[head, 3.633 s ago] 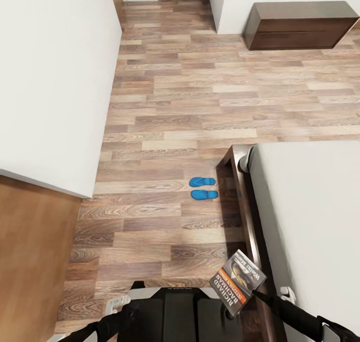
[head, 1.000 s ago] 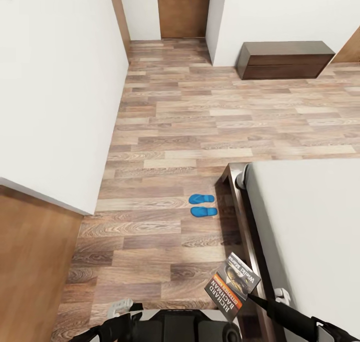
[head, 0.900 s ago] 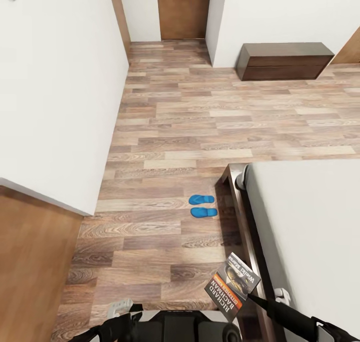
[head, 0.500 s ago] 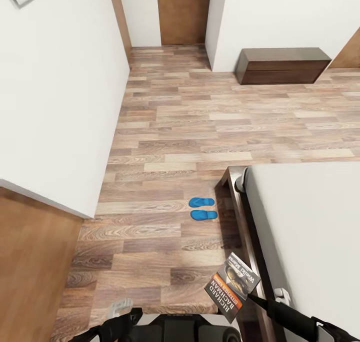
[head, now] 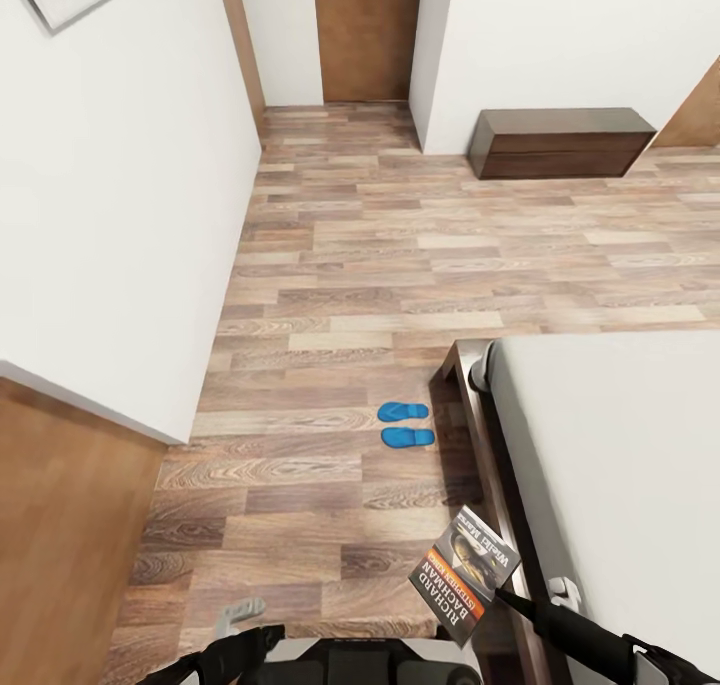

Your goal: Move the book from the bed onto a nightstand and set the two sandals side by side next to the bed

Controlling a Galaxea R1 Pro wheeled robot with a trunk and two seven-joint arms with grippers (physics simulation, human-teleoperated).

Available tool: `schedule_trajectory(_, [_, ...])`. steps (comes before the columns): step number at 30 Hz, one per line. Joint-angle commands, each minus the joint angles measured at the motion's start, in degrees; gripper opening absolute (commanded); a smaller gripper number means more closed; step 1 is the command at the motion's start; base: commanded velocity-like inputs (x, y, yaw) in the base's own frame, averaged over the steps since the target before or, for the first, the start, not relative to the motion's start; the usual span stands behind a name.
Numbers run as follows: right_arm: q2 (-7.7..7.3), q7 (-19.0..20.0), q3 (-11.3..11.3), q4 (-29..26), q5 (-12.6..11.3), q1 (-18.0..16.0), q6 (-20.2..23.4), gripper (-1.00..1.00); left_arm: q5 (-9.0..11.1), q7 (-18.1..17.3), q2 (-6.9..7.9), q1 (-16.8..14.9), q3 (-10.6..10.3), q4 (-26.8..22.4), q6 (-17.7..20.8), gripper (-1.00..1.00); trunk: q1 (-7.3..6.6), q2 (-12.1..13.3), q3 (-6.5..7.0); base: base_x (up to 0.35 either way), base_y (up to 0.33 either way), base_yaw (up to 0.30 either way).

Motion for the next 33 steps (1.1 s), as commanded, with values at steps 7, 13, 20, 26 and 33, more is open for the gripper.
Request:
schedule_trajectory(7, [-0.02,0.17,0.47,0.00,-0.58,-0.05,0.48,-1.00,0.61,-0.28,0.02,-0.04,-0.07,0.10,-0.04,1.00,0.03,-0.08,0.60,0.000,0.000,0.000])
schedule_trajectory(13, [-0.01,0.10,0.47,0.00,-0.58,-0.03,0.47,-1.00,0.60,-0.28,0.02,-0.04,-0.09,0.10,-0.04,1.00,0.03,-0.08,1.16,0.000,0.000,0.000])
schedule_trajectory(20, [-0.01,0.10,0.47,0.00,-0.58,-0.06,0.49,-1.00,0.59,-0.28,0.02,-0.04,-0.11,0.10,-0.04,1.00,0.03,-0.08,1.82,0.000,0.000,0.000])
schedule_trajectory(26, [0.00,0.14,0.47,0.00,-0.58,-0.05,0.47,-1.00,0.59,-0.28,0.02,-0.04,-0.12,0.10,-0.04,1.00,0.03,-0.08,2.38,0.000,0.000,0.000])
schedule_trajectory(33, [-0.01,0.13,0.47,0.00,-0.58,-0.03,0.46,-1.00,0.59,-0.28,-0.02,-0.04,-0.12,0.10,-0.04,1.00,0.03,-0.08,3.04,0.000,0.000,0.000])
